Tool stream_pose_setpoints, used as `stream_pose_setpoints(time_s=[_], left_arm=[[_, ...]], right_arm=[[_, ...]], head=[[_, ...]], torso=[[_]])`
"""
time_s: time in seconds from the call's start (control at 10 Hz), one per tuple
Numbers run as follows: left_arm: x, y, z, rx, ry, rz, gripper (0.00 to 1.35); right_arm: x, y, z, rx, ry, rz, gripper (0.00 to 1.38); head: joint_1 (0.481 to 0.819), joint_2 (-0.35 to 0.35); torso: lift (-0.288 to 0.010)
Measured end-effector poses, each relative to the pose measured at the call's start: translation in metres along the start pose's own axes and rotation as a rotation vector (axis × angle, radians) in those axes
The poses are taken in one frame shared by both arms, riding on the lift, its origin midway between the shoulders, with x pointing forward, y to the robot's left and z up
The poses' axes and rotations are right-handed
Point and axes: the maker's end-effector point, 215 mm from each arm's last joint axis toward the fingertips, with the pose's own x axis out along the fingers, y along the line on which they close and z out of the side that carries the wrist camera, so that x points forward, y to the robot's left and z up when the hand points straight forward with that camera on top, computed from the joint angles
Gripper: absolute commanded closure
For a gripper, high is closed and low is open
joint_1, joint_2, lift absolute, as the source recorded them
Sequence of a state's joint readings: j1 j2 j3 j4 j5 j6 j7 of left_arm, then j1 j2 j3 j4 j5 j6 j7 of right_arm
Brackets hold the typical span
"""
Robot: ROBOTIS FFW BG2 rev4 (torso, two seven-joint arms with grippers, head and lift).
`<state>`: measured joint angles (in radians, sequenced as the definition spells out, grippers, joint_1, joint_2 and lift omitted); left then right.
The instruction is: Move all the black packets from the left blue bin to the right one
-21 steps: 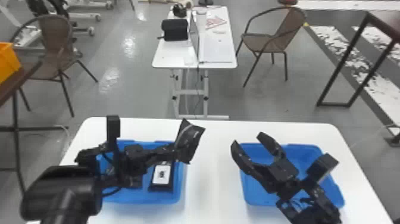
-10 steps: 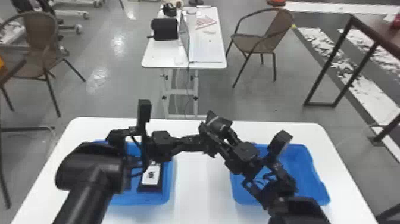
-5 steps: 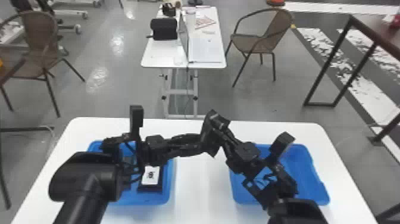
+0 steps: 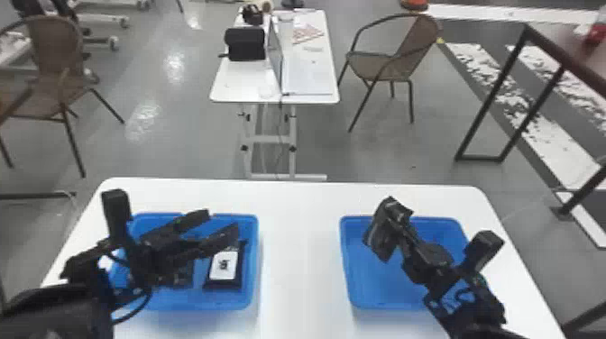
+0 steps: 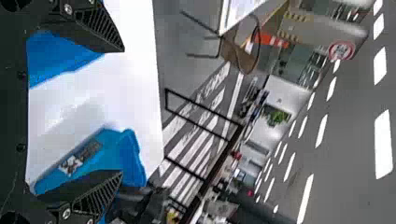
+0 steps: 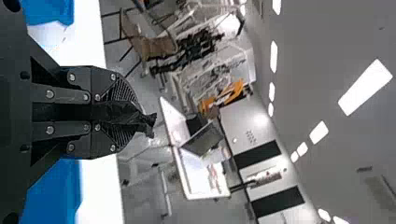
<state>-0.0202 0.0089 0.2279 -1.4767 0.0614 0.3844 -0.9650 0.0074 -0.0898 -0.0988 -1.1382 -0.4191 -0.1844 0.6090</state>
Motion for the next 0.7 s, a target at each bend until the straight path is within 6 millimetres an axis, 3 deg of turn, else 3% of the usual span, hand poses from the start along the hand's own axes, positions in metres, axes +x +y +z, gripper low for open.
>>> stream_pose_setpoints(time_s=[0.1,0.2,0.3,0.4,0.5,0.7], left_arm=[[-0.022,0.019,-0.003,-0.028,-0.027,0.082,0.15],[-0.038,0.032,-0.011,-0.060,-0.039,0.130,0.16],[-0.049,0.040,-0.016,-0.079,-0.042,0.154,0.16],[-0.058,0.046,-0.019,-0.081,-0.042,0.176,0.16],[-0.069,0.057,-0.020,-0.070,-0.037,0.220,0.16],[-0.109,0.100,-0.026,-0.043,0.009,0.387,0.16]], right_arm=[[-0.014,-0.032,-0.017,0.017,0.039,-0.052,0.51],[-0.020,-0.049,-0.029,0.045,0.067,-0.066,0.06],[-0.018,-0.055,-0.032,0.058,0.076,-0.062,0.06],[-0.013,-0.055,-0.024,0.053,0.057,-0.060,0.16],[-0.010,-0.048,-0.007,0.052,0.001,-0.054,0.22],[-0.010,-0.023,0.030,0.074,-0.120,-0.028,0.25]], head=[[0.695,-0.070],[0.695,-0.064],[0.695,-0.059],[0.695,-0.049],[0.695,-0.033],[0.695,0.040]], torso=[[0.000],[0.000],[0.000],[0.000],[0.000],[0.000]])
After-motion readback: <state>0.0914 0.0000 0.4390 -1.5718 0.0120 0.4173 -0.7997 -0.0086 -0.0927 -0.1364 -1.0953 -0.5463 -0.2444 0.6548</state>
